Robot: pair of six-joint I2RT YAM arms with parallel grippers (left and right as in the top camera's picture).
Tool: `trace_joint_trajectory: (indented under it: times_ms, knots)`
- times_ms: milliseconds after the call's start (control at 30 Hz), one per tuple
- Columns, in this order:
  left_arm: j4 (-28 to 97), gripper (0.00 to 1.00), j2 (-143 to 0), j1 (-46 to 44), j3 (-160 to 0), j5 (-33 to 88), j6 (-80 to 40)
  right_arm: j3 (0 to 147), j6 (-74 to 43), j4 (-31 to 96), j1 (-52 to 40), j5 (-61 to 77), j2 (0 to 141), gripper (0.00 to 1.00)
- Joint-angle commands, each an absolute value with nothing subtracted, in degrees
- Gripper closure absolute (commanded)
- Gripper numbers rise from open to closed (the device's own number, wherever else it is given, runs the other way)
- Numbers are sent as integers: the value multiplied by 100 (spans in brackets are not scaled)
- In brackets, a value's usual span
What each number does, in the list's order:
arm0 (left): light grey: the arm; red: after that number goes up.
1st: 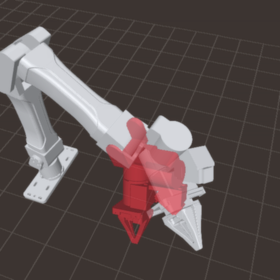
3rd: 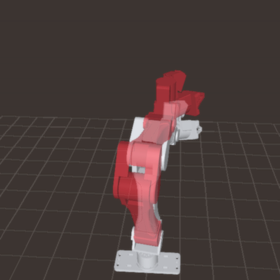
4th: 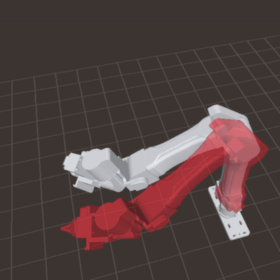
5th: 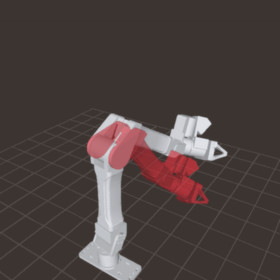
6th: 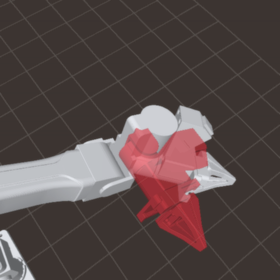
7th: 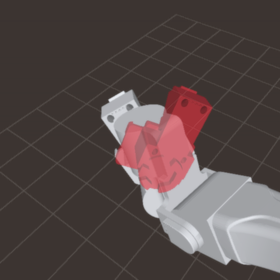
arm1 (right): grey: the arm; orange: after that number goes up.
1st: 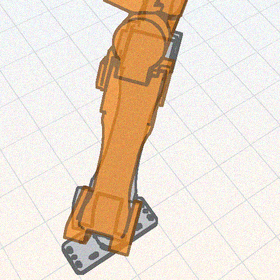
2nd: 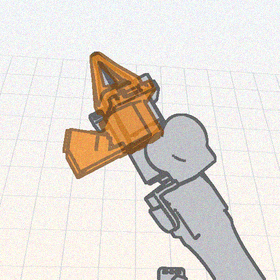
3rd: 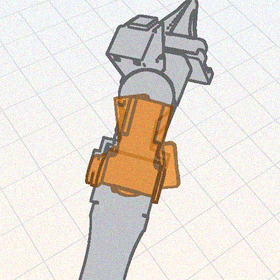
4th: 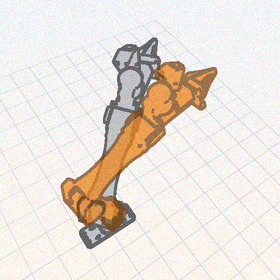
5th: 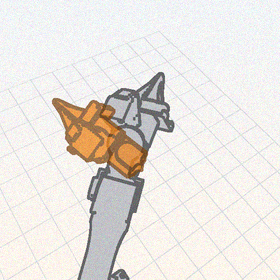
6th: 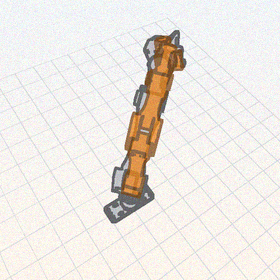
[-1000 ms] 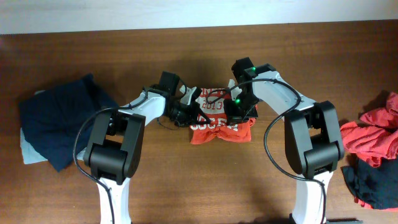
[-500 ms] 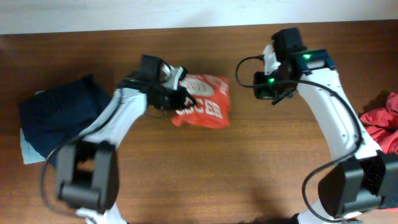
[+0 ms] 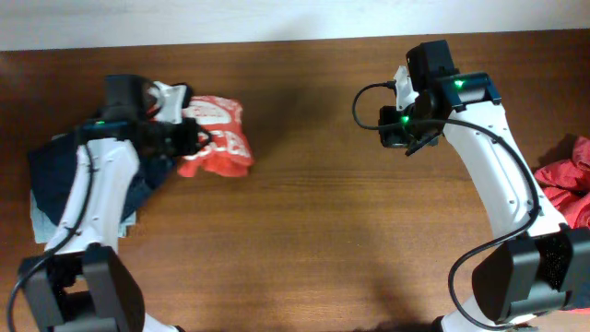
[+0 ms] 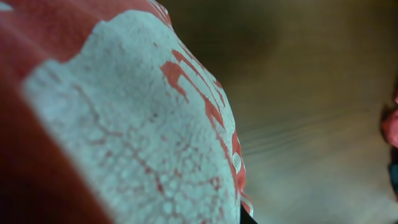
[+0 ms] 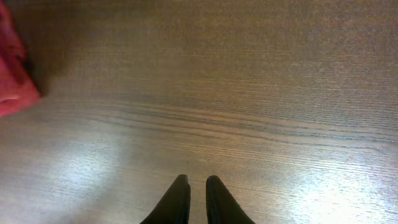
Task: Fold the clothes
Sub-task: 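Carry the red bundle left and place it on the navy clothing stack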
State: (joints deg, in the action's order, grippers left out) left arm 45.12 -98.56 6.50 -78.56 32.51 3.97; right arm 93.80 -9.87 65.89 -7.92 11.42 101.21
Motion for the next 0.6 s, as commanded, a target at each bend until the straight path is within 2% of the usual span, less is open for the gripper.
trace_joint_trajectory:
  times_ms: [0, 133, 567]
  knots:
    - [4722, 100, -9673, 1173, -8009, 3295, 1031, 9411, -952, 6582, -786, 1070, 10130, 85]
    - [5092, 100, -9673, 1813, -8009, 3297, 1472, 9411, -952, 6578, -786, 1070, 10130, 85]
    - [5701, 100, -9662, 3369, -8766, 3293, 1664, 9411, -954, 6582, -786, 1070, 10130, 85]
